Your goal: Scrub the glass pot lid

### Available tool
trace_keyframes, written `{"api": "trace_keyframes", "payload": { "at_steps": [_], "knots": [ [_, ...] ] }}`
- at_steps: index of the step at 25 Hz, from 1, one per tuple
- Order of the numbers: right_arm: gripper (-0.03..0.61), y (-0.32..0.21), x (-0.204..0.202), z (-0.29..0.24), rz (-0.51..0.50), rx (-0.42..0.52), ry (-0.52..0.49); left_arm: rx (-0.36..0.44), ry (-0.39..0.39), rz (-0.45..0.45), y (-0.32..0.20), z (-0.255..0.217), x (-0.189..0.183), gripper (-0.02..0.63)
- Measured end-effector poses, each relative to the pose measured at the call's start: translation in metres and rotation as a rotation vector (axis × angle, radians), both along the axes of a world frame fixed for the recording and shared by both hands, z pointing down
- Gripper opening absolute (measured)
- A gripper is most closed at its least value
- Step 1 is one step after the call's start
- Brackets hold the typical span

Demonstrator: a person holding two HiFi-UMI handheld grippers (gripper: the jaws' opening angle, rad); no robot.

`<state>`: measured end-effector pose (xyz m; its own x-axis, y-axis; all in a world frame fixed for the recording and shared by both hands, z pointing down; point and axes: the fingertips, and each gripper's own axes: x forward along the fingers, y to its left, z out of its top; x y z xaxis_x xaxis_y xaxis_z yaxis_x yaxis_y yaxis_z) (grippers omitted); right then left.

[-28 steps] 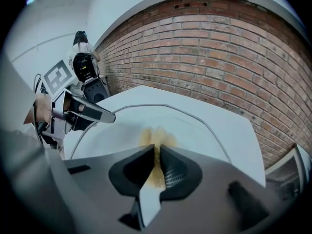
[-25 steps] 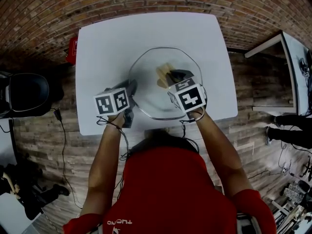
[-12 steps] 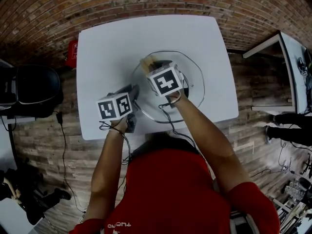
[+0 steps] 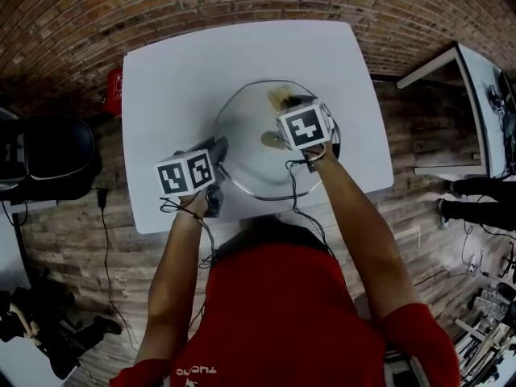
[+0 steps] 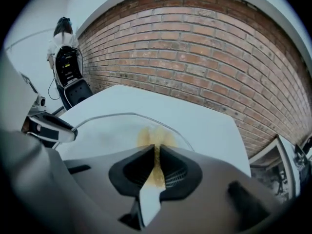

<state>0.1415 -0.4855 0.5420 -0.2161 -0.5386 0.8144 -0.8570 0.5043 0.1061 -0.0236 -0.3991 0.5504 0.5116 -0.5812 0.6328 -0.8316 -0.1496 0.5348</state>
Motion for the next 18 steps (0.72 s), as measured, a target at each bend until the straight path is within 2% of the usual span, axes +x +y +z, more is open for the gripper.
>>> {"api": "trace_keyframes", "payload": {
  "at_steps": [4, 7, 10, 13, 18],
  "knots": [
    [0.051, 0.005, 0.033, -0.002, 0.066, -0.001, 0.023, -0.005, 0.011, 0.003, 0.002, 0.000, 0.000, 0.100],
    [0.051, 0.009, 0.030, -0.007, 0.071, 0.013, -0.004, -0.007, 0.011, 0.008, 0.002, 0.001, 0.000, 0.100],
    [0.051, 0.029, -0.004, -0.024, 0.026, 0.022, -0.086, -0.009, 0.016, 0.015, 0.003, 0.002, -0.001, 0.100],
    [0.051, 0.059, -0.056, -0.030, -0.045, -0.015, -0.183, -0.007, 0.026, 0.016, 0.006, 0.001, -0.001, 0.100],
    [0.051, 0.083, -0.115, -0.020, -0.136, -0.063, -0.227, -0.007, 0.025, 0.032, 0.007, 0.002, 0.000, 0.100]
  ]
}}
